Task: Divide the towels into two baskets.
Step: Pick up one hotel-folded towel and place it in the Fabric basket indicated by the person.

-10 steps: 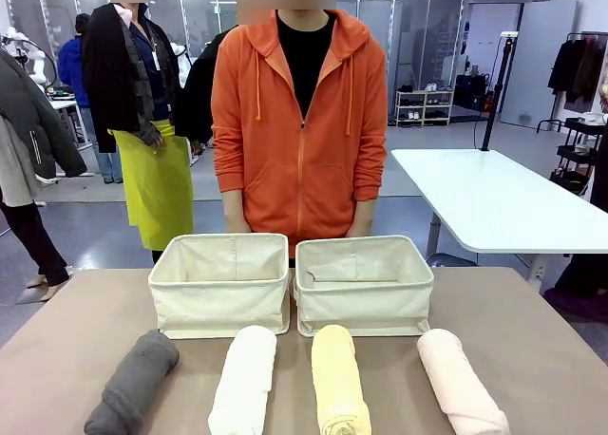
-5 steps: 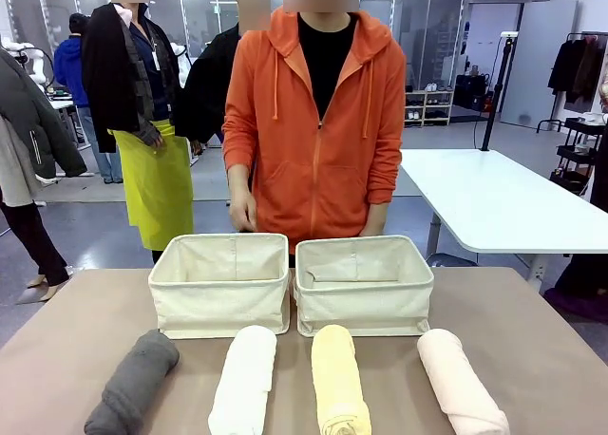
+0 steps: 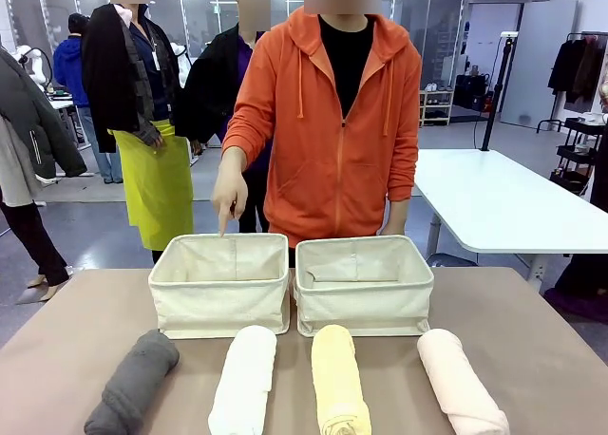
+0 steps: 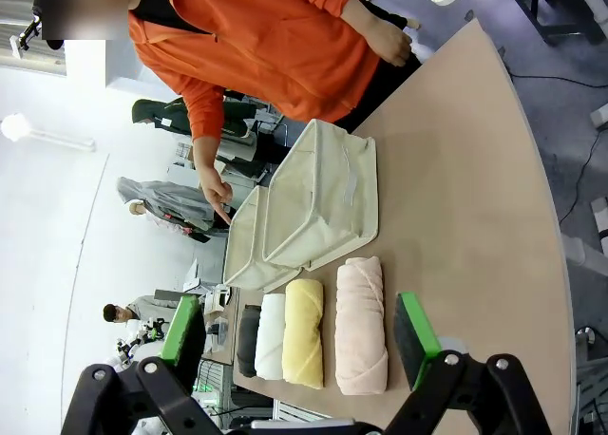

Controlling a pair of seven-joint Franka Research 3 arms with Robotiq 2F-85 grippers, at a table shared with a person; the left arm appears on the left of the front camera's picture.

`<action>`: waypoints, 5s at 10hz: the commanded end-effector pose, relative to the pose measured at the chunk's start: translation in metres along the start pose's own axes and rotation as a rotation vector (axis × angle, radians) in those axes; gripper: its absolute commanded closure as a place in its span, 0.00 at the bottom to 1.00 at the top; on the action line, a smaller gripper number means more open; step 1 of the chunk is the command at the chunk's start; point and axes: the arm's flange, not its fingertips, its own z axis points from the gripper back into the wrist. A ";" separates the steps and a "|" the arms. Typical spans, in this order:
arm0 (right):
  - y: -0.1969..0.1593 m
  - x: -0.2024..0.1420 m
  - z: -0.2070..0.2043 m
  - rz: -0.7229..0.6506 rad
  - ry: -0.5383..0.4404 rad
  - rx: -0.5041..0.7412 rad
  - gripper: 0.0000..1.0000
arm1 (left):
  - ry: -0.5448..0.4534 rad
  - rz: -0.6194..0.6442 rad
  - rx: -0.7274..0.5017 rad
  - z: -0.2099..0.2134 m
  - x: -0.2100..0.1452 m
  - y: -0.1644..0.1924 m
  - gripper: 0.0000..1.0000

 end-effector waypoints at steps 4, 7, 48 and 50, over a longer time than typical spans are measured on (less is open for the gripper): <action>0.003 0.001 0.002 0.010 -0.006 0.016 0.00 | -0.003 -0.005 -0.014 0.001 0.000 -0.001 0.00; 0.003 0.001 0.002 0.010 -0.006 0.016 0.00 | 0.000 0.000 0.000 0.000 0.000 0.000 0.00; 0.003 0.001 0.002 0.010 -0.006 0.016 0.00 | 0.911 -0.256 0.833 -0.342 -0.177 -0.045 0.40; 0.003 0.001 0.002 0.010 -0.006 0.016 0.00 | 0.924 -0.261 0.836 -0.344 -0.181 -0.047 0.60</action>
